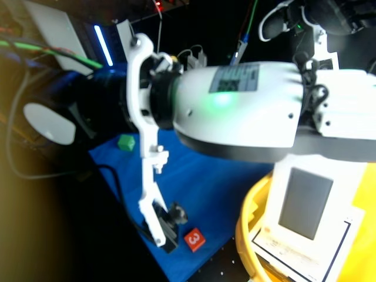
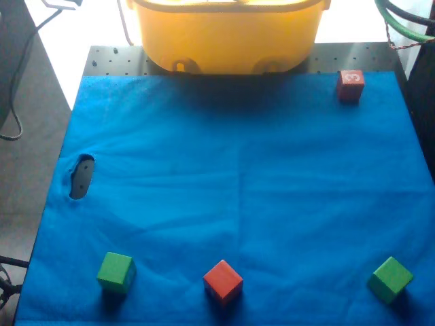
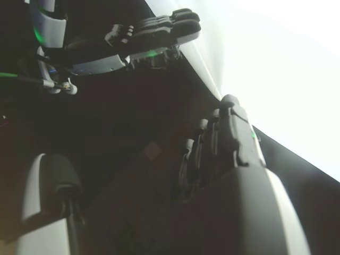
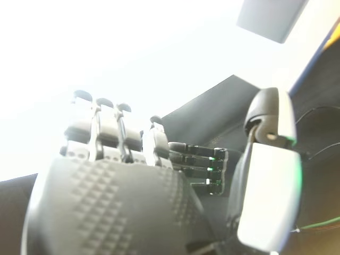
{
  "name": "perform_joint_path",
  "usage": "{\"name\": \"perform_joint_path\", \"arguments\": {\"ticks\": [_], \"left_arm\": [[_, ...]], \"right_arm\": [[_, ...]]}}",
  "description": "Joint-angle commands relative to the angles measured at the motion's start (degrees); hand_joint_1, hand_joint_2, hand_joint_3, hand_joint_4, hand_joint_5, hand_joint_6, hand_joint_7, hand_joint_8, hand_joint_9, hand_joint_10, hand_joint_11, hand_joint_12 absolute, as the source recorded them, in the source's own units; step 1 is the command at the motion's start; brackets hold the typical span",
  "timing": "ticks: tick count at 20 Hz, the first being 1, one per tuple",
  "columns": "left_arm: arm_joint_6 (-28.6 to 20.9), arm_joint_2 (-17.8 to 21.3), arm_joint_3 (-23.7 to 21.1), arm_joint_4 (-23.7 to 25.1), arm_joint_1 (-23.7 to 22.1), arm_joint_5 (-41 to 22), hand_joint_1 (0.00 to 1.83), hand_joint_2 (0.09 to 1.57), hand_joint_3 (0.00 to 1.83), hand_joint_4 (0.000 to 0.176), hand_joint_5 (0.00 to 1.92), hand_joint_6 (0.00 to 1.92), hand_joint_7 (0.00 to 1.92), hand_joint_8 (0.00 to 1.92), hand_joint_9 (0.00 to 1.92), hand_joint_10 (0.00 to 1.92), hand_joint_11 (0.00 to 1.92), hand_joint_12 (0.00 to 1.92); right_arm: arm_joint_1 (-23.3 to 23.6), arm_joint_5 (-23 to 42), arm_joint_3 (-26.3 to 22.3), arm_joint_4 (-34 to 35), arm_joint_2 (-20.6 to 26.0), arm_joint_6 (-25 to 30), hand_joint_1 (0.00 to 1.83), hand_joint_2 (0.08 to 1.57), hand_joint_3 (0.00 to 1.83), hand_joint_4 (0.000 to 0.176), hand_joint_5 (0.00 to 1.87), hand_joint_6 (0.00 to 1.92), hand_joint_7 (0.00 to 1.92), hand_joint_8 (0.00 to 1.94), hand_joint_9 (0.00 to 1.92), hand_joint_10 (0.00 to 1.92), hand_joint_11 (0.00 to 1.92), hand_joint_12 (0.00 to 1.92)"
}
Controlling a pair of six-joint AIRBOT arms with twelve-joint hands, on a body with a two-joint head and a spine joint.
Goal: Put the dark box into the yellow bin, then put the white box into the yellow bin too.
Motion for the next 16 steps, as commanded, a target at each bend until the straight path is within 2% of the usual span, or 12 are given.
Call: {"name": "perform_joint_path", "arguments": {"ticks": [1,2,3,5,7,9,10,11,14,15,16], "left_arm": [[-0.10,0.00,0.00,-3.05,-0.47,-5.73,1.00,0.89,0.00,0.142,0.03,0.01,0.04,0.00,0.00,0.00,0.00,0.00],[-0.10,0.03,-0.07,-3.06,-0.45,-5.65,0.99,0.90,0.00,0.142,0.02,0.00,0.04,0.00,0.00,0.00,0.00,0.00],[-0.11,0.07,-0.11,-3.20,-0.36,-5.62,0.98,0.90,0.00,0.157,0.01,0.00,0.05,0.00,0.00,0.00,0.00,0.00],[-0.11,0.18,-0.20,-3.56,0.08,-5.30,0.97,0.92,0.00,0.110,0.00,0.00,0.06,0.01,0.00,0.00,0.00,0.00],[-0.11,0.31,-0.23,-3.87,0.47,-4.82,1.02,0.91,0.00,0.086,0.00,0.00,0.09,0.01,0.03,0.01,0.00,0.00],[-0.11,0.57,-0.28,-4.26,0.96,-4.35,1.00,0.89,0.00,0.102,0.01,0.00,0.08,0.01,0.04,0.01,0.00,0.00],[-0.10,0.71,-0.34,-4.52,1.20,-4.25,1.00,0.90,0.00,0.075,0.02,0.01,0.09,0.01,0.03,0.01,0.00,0.00],[-0.10,0.86,-0.37,-4.78,1.48,-4.16,1.00,0.91,0.00,0.062,0.03,0.01,0.10,0.01,0.05,0.02,0.03,0.01],[0.09,1.67,-0.86,-5.57,2.53,-3.76,1.04,0.90,0.00,0.073,0.05,0.01,0.09,0.00,0.04,0.00,0.00,0.00],[0.41,2.17,-1.21,-6.13,3.12,-3.72,1.02,0.89,0.00,0.072,0.06,0.01,0.11,0.01,0.05,0.01,0.01,0.01],[0.85,2.75,-1.66,-6.84,3.86,-3.71,1.01,0.90,0.00,0.056,0.06,0.01,0.10,0.00,0.03,0.00,0.02,0.01]], "right_arm": [[1.56,6.68,-0.21,0.58,0.16,-0.16,0.82,0.81,0.00,0.176,0.00,0.00,0.00,0.00,0.00,0.00,0.00,0.00],[1.55,6.68,-0.47,0.58,0.37,-0.16,0.82,0.81,0.00,0.176,0.00,0.00,0.00,0.00,0.00,0.00,0.00,0.00],[1.55,6.67,-0.71,0.58,0.55,-0.16,0.81,0.81,0.00,0.176,0.00,0.00,0.00,0.00,0.00,0.00,0.01,0.01],[1.55,6.67,-1.61,0.58,1.43,-0.16,0.75,0.82,0.00,0.176,0.00,0.00,0.00,0.00,0.00,0.00,0.03,0.01],[1.55,6.67,-2.40,0.58,2.37,-0.16,0.64,0.80,0.00,0.176,0.00,0.00,0.00,0.00,0.01,0.00,0.10,0.04],[1.55,6.69,-3.14,1.18,3.52,-0.16,0.70,0.78,0.00,0.176,0.00,0.00,0.00,0.00,0.03,0.01,0.10,0.04],[1.55,6.70,-3.43,1.41,4.04,-0.16,0.75,0.79,0.00,0.176,0.00,0.00,0.00,0.00,0.01,0.00,0.07,0.03],[1.55,6.70,-3.58,1.87,4.56,-0.16,0.76,0.80,0.00,0.176,0.00,0.00,0.00,0.00,0.00,0.00,0.06,0.03],[1.54,6.71,-5.25,2.14,7.46,-0.14,0.70,0.78,0.00,0.176,0.00,0.00,0.00,0.00,0.01,0.00,0.07,0.03],[1.53,6.72,-5.96,2.14,8.42,-0.14,0.73,0.79,0.00,0.176,0.00,0.00,0.00,0.00,0.00,0.00,0.03,0.01],[1.52,6.73,-6.80,2.14,9.35,-0.14,0.75,0.79,0.00,0.176,0.00,0.00,0.00,0.00,0.00,0.00,0.00,0.00]]}}
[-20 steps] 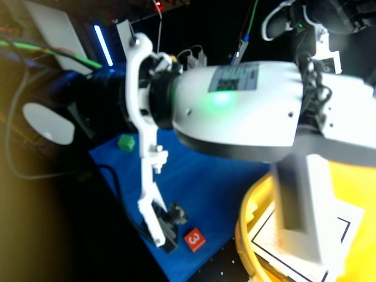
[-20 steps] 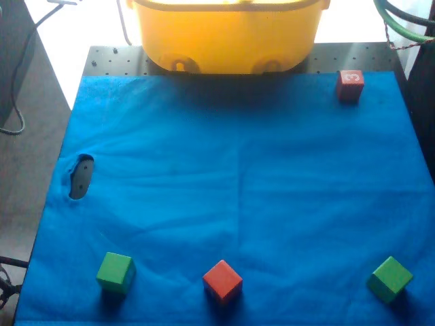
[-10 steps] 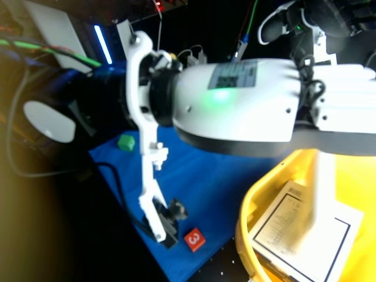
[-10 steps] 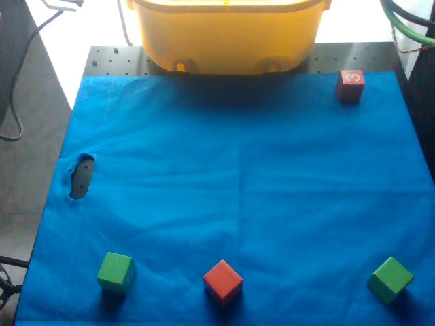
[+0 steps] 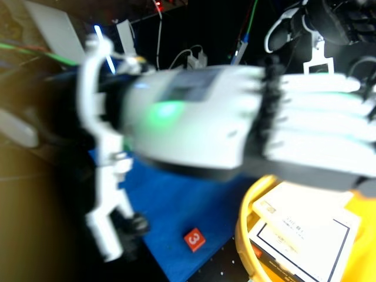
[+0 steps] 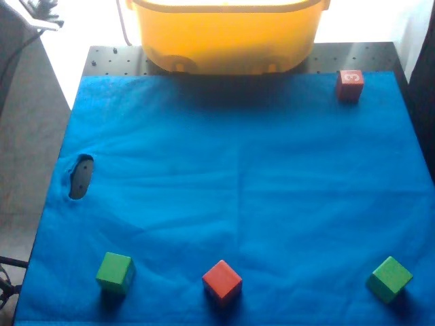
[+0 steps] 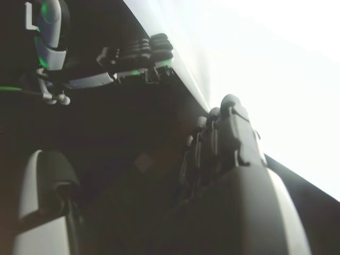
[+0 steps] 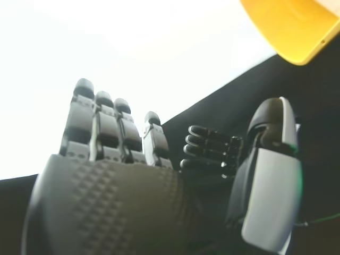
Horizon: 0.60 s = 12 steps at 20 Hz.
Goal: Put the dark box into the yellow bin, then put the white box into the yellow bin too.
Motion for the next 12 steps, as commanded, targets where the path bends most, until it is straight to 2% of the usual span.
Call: {"name": "perform_joint_path", "arguments": {"ticks": [1,3,4,5,8,9,10,11,12], "left_arm": [[0.30,0.54,-0.17,-3.18,-0.09,-5.32,1.01,0.91,0.00,0.037,0.05,0.01,0.09,0.00,0.03,0.00,0.04,0.02],[1.11,1.98,-1.30,-4.51,1.66,-5.38,1.00,0.90,0.00,0.040,0.07,0.01,0.10,0.00,0.01,0.00,0.00,0.00],[1.63,2.77,-1.94,-5.13,2.44,-5.51,1.01,0.89,0.00,0.052,0.06,0.00,0.09,0.00,0.02,0.00,0.00,0.00],[2.09,3.44,-2.58,-5.63,2.99,-5.70,1.02,0.88,0.00,0.045,0.04,0.00,0.09,0.00,0.03,0.01,0.00,0.00],[4.55,6.21,-5.26,-8.81,6.23,-8.01,1.05,0.80,0.00,0.054,0.06,0.00,0.10,0.00,0.06,0.01,0.04,0.02],[4.61,6.61,-5.72,-9.50,7.07,-9.24,1.05,0.77,0.00,0.061,0.05,0.00,0.08,0.00,0.04,0.00,0.05,0.02],[4.64,6.88,-6.08,-9.93,7.52,-10.05,1.09,0.76,0.00,0.068,0.07,0.01,0.08,0.00,0.04,0.00,0.02,0.01],[4.86,7.25,-6.61,-10.35,8.03,-10.97,1.12,0.76,0.00,0.064,0.09,0.01,0.06,0.00,0.04,0.00,0.00,0.00],[5.27,7.66,-7.24,-10.78,8.61,-11.88,1.12,0.76,0.00,0.083,0.07,0.00,0.05,0.00,0.04,0.00,0.00,0.00]], "right_arm": [[1.45,6.96,-0.75,0.36,0.52,-0.12,0.76,0.80,0.00,0.176,0.00,0.00,0.00,0.00,0.00,0.00,0.00,0.00],[0.93,8.01,-3.09,0.62,3.15,-0.12,0.76,0.80,0.00,0.176,0.00,0.00,0.00,0.00,0.00,0.00,0.00,0.00],[0.33,9.28,-4.34,0.65,4.49,-0.12,0.71,0.81,0.00,0.176,0.00,0.00,0.00,0.00,0.00,0.00,0.01,0.00],[0.14,9.73,-5.22,0.78,5.57,-0.12,0.72,0.82,0.01,0.176,0.00,0.00,0.00,0.00,0.00,0.00,0.01,0.00],[-0.19,11.51,-8.73,1.00,9.47,-0.12,0.68,0.83,0.01,0.176,0.00,0.00,0.00,0.00,0.02,0.01,0.08,0.03],[-0.65,12.71,-9.99,1.46,11.03,-0.12,0.74,0.85,0.01,0.176,0.00,0.00,0.00,0.00,0.01,0.00,0.04,0.02],[-1.03,13.65,-11.16,1.81,12.28,-0.12,0.74,0.86,0.02,0.176,0.00,0.00,0.00,0.00,0.02,0.01,0.06,0.03],[-1.65,14.99,-12.64,2.30,13.82,-0.12,0.71,0.86,0.01,0.176,0.00,0.00,0.00,0.00,0.01,0.00,0.05,0.02],[-2.88,17.19,-14.25,3.59,15.38,-0.12,0.65,0.85,0.01,0.176,0.00,0.00,0.00,0.00,0.00,0.00,0.05,0.02]]}}
